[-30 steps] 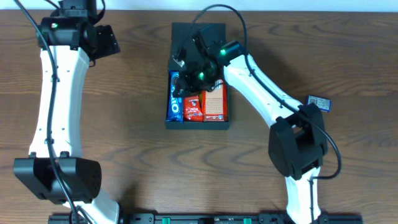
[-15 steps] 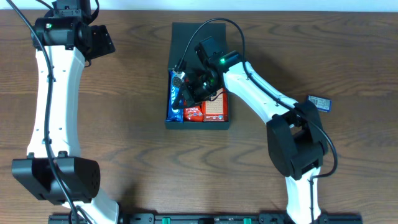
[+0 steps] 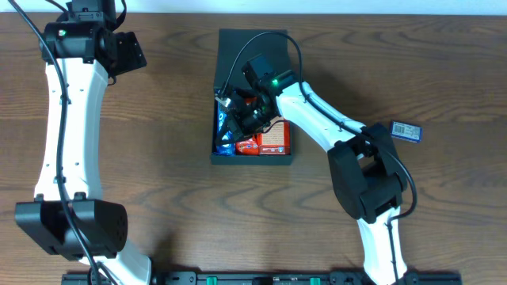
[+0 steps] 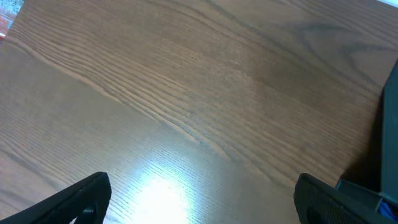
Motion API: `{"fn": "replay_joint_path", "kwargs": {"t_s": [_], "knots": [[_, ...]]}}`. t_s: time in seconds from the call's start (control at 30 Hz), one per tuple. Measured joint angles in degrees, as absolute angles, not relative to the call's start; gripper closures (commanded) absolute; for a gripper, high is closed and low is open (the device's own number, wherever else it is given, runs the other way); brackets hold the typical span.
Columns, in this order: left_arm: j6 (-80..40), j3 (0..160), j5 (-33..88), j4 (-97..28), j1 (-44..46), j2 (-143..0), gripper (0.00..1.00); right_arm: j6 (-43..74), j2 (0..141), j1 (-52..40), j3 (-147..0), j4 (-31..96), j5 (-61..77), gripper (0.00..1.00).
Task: Pack container
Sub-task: 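Push the Oreo pack down, open the right gripper and lift out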
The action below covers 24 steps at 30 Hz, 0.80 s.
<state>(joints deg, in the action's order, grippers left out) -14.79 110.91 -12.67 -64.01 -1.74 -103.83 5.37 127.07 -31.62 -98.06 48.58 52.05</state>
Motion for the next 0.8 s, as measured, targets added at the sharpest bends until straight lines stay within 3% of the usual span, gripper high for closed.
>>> {"fn": "replay_joint_path", "kwargs": {"t_s": [0.37,0.57,0.8], "knots": [[-14.79,110.91,-12.67,-63.94,-1.72,-103.83,0.05,5.37,127.13,-29.63,-101.34,47.31,55.51,0.99],[-14.79,110.91,-12.67,-63.99,-1.72,-103.83,0.05,11.46,127.13,-25.67,-104.57,31.14,54.15,0.99],[-14.79,110.91,-12.64,-64.03,-1.72,-103.83,0.05,16.23,129.73,-24.64,-104.86,27.83,52.18,0.99]]}}
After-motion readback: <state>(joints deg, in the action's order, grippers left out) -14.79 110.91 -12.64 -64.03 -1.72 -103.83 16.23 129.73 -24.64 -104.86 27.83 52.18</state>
